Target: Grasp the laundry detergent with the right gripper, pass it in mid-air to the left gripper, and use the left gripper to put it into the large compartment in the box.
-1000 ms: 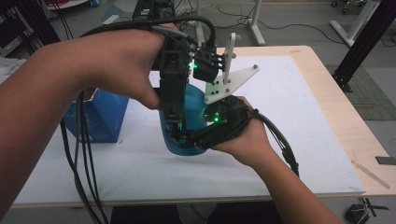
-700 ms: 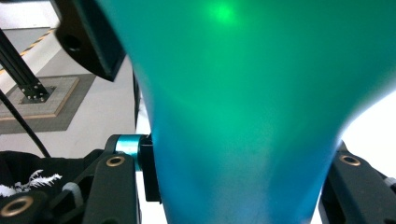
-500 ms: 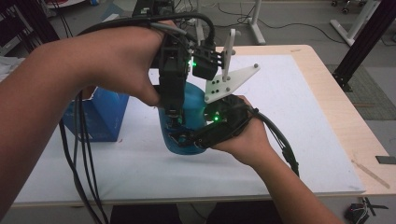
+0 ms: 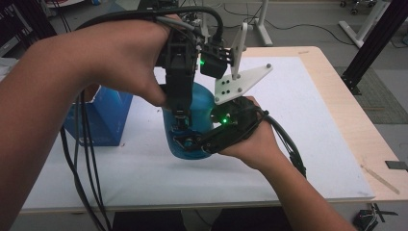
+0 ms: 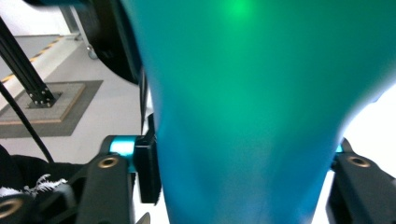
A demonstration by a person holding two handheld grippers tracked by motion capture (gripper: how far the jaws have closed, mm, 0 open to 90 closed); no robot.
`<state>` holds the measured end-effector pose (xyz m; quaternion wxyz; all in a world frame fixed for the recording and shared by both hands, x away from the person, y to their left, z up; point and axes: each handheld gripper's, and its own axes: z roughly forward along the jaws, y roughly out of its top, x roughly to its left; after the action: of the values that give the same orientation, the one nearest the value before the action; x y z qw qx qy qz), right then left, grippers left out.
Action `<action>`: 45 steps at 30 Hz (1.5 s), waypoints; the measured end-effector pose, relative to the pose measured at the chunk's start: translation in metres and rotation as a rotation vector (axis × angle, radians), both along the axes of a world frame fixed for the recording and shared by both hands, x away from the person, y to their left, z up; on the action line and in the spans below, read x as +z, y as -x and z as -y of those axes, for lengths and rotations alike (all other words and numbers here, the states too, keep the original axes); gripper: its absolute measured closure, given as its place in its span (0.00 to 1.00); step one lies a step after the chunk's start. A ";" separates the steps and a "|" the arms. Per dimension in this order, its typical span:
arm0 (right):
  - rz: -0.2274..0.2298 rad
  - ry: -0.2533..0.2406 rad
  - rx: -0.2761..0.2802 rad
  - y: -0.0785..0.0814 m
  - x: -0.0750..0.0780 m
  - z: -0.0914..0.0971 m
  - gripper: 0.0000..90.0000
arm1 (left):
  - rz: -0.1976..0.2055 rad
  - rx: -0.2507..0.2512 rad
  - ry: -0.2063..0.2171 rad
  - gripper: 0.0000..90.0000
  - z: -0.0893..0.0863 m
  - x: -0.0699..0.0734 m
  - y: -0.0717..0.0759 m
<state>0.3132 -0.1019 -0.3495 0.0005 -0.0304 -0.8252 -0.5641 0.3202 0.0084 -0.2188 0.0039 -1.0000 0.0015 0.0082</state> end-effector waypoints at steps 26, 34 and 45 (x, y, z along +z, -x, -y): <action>0.039 0.188 -0.178 -0.009 0.029 0.062 0.01 | -0.006 0.159 0.008 0.43 -0.042 0.026 -0.010; 0.067 0.339 -0.213 -0.019 0.054 0.087 0.01 | -0.018 0.370 0.041 0.43 -0.069 0.060 -0.021; 0.130 0.520 -0.204 -0.014 0.079 0.096 0.01 | -0.022 0.837 0.069 0.43 -0.127 0.106 -0.040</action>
<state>0.3274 -0.1974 -0.2700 -0.1169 -0.0763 -0.9331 -0.3314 0.3600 0.1352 -0.1124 -0.0334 -0.9137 -0.4045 0.0199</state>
